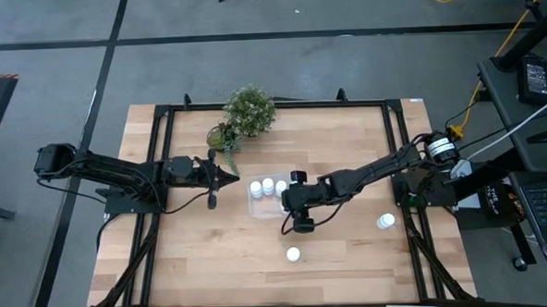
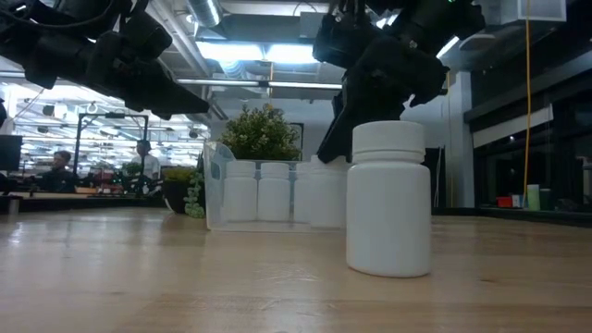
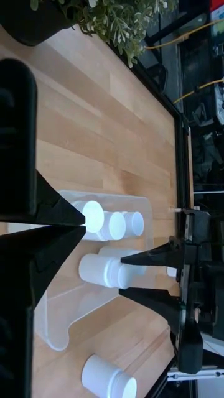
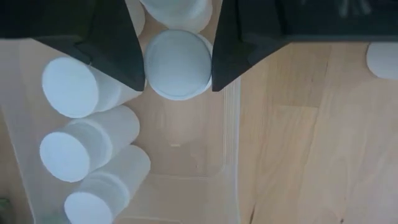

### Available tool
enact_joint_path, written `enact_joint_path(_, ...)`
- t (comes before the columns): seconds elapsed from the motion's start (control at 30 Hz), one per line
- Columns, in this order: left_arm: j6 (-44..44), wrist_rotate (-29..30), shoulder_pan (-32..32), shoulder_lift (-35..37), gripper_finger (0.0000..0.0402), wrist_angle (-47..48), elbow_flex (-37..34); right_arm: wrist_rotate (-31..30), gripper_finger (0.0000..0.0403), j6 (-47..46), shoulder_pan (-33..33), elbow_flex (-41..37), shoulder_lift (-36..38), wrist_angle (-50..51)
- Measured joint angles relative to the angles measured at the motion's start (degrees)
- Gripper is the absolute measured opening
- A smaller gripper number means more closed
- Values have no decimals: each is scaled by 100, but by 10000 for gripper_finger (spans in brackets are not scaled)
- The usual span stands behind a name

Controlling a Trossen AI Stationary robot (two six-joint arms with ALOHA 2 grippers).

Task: Pick and place pill bottles into a basket
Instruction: Put the top pill bottle into the bin

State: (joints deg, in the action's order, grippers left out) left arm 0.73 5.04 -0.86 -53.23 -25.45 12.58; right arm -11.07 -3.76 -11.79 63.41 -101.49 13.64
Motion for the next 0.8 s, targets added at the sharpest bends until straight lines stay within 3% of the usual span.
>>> enact_joint_path(0.5,0,0,0,-2,7,24,0,64,176,571,0,333,966,574)
enact_joint_path(0.8,86,4,0,-2,6,4,0,71,177,490,4,126,973,438)
